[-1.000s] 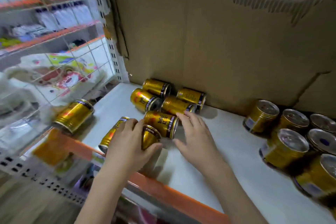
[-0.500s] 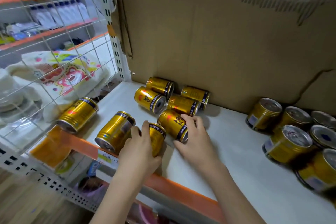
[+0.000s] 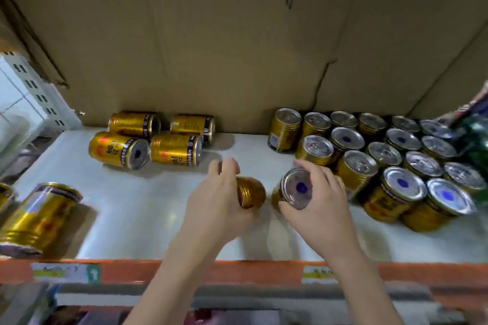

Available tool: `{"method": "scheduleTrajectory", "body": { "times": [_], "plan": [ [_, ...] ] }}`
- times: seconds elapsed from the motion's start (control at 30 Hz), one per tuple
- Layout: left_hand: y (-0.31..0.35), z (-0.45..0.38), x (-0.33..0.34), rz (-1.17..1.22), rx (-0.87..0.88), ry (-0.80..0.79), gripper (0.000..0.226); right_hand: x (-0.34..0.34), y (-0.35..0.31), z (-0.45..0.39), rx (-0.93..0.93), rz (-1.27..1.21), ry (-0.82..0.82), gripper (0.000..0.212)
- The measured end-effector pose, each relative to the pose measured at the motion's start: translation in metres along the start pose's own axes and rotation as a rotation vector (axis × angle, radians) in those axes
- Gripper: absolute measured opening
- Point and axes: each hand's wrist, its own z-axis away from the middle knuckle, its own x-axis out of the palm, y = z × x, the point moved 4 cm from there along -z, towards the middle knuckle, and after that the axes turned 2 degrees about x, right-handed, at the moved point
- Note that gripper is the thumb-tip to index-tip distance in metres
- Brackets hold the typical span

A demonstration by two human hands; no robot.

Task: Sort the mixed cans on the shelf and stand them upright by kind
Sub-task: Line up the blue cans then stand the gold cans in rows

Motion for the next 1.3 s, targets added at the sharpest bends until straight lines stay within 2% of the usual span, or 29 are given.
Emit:
{"method": "scheduleTrajectory", "body": {
  "times": [0.2,0.33,0.5,0.63,0.73,0.9,1.0,1.13,1.3],
  "plan": [
    [0.077,-0.026,0.036,-0.032,0.214,-0.115,0.060,-0.045,0.055,0.003,0.057,0.141,-0.012,0.075],
    [0.111,-0.035,0.063,-0.059,0.322,-0.158,0.060,-0.064,0.083,-0.002,0.017,0.263,-0.041,0.072],
    [0.126,-0.039,0.093,-0.065,0.381,-0.028,0.056,-0.068,0.101,-0.003,-0.077,0.363,-0.017,0.076],
    [0.118,-0.030,0.105,-0.009,0.394,0.075,0.069,-0.066,0.103,0.000,-0.112,0.341,0.022,0.076],
    [0.113,-0.015,0.107,-0.109,0.411,0.152,0.079,-0.071,0.099,0.002,-0.115,0.281,0.065,0.071],
    [0.087,0.014,0.102,-0.100,0.287,0.229,0.077,-0.076,0.073,-0.007,-0.199,0.095,0.105,0.047],
    [0.060,0.024,0.086,-0.112,0.198,0.274,0.075,-0.059,0.051,-0.008,-0.232,0.040,0.051,0.043],
    [0.009,0.027,0.054,-0.150,0.118,0.351,0.057,-0.022,0.011,-0.004,-0.317,0.013,0.023,0.040],
    [-0.066,0.030,0.005,-0.209,-0.046,0.248,0.055,0.046,-0.042,-0.012,-0.316,0.050,-0.098,0.045]
  ]
}}
